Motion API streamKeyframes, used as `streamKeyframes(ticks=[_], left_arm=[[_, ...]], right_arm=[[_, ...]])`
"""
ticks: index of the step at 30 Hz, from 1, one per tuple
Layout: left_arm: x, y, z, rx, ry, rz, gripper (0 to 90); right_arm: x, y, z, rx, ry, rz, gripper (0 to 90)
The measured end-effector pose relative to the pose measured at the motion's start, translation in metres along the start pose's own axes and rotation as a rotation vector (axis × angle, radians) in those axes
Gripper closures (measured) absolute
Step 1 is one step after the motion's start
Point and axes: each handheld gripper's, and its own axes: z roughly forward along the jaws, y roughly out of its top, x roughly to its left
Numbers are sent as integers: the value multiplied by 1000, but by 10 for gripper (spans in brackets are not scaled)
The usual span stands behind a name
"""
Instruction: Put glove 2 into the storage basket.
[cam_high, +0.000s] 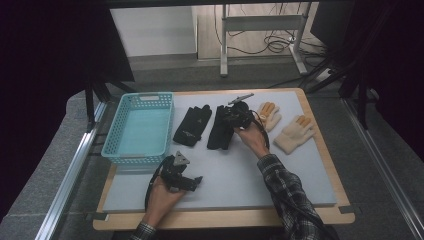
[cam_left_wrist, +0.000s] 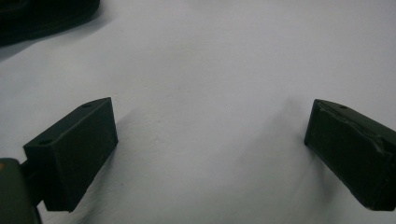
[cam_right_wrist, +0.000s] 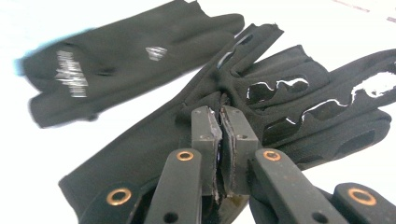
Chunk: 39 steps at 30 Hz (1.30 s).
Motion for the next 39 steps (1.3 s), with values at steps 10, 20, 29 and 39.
streamKeyframes(ticks=[10, 20, 29, 39], left_arm=[[0, 0, 0, -2, 0, 1, 28], [0, 0, 0, -3, 2, -2, 28], [0, 0, 0, 1, 1, 3, 28], [0, 0, 0, 1, 1, 3, 28]], right_arm=[[40, -17, -68, -54, 105, -43, 832], [63, -72, -83, -28, 168, -49, 828], [54, -90, -68, -31, 116, -26, 586], [42, -65, -43, -48, 84, -15, 457]])
